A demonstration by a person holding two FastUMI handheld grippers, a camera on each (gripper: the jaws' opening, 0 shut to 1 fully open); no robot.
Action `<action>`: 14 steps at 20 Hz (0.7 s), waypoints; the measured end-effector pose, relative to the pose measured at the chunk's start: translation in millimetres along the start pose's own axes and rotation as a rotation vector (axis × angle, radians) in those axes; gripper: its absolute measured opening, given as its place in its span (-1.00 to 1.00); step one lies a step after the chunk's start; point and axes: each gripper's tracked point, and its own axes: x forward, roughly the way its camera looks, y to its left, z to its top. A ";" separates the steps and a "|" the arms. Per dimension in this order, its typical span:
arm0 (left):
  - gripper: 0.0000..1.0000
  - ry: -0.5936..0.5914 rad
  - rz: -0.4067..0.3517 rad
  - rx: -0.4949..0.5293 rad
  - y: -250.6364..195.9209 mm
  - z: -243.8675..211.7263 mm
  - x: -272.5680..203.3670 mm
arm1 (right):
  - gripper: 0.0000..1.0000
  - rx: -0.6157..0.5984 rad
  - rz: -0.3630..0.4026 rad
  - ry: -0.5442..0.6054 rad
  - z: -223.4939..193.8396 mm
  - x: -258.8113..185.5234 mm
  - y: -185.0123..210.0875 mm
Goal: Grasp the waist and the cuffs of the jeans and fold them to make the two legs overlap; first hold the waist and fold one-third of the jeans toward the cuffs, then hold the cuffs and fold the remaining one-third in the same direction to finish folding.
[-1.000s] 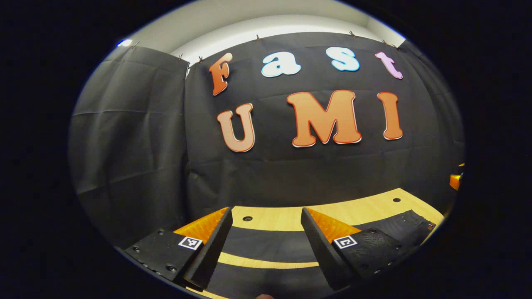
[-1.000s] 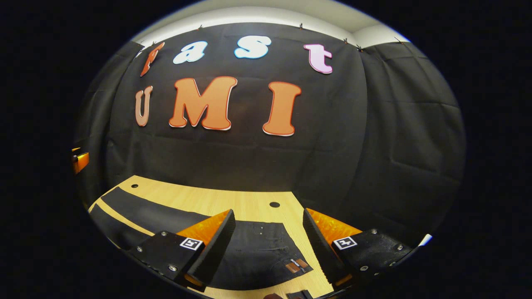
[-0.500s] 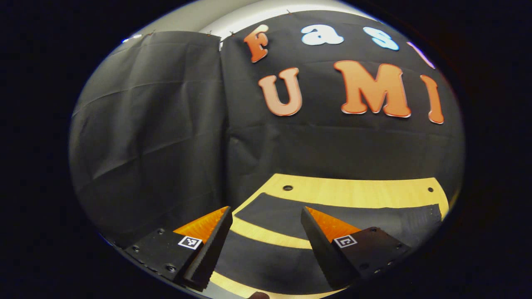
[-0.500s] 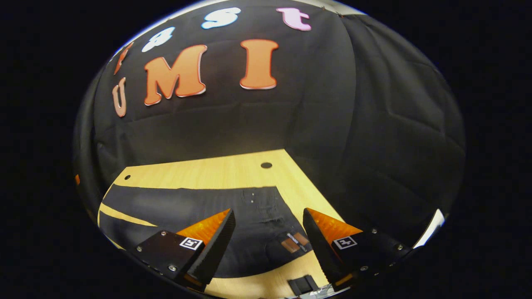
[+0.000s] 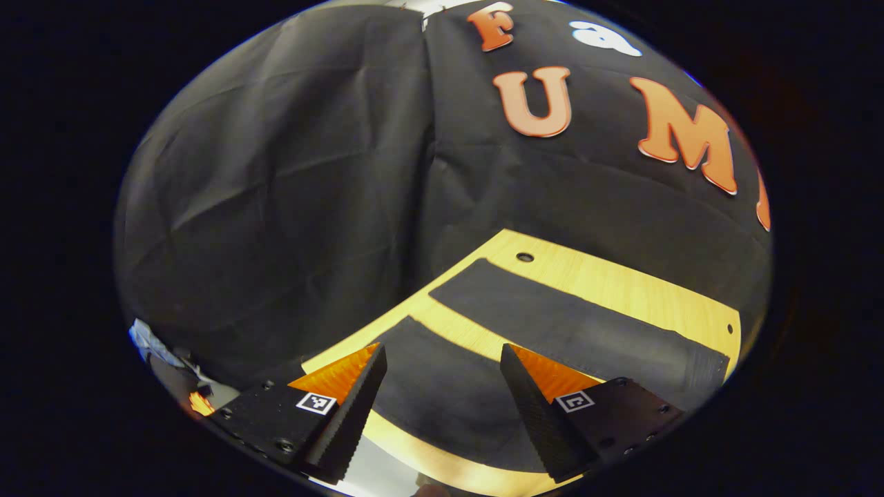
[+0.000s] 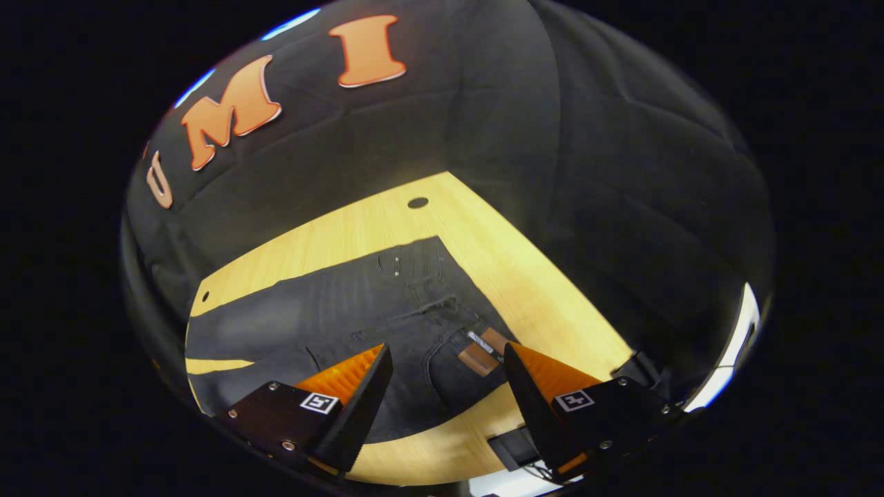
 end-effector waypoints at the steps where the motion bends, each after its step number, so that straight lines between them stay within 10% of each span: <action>1: 0.99 0.038 0.014 -0.020 7.1 -4.5 9.8 | 0.95 0.024 -0.007 0.030 -7.0 4.9 -3.3; 14: 0.99 0.461 0.051 -0.162 37.9 -67.1 104.5 | 0.90 0.358 -0.083 0.298 -63.0 57.8 -16.6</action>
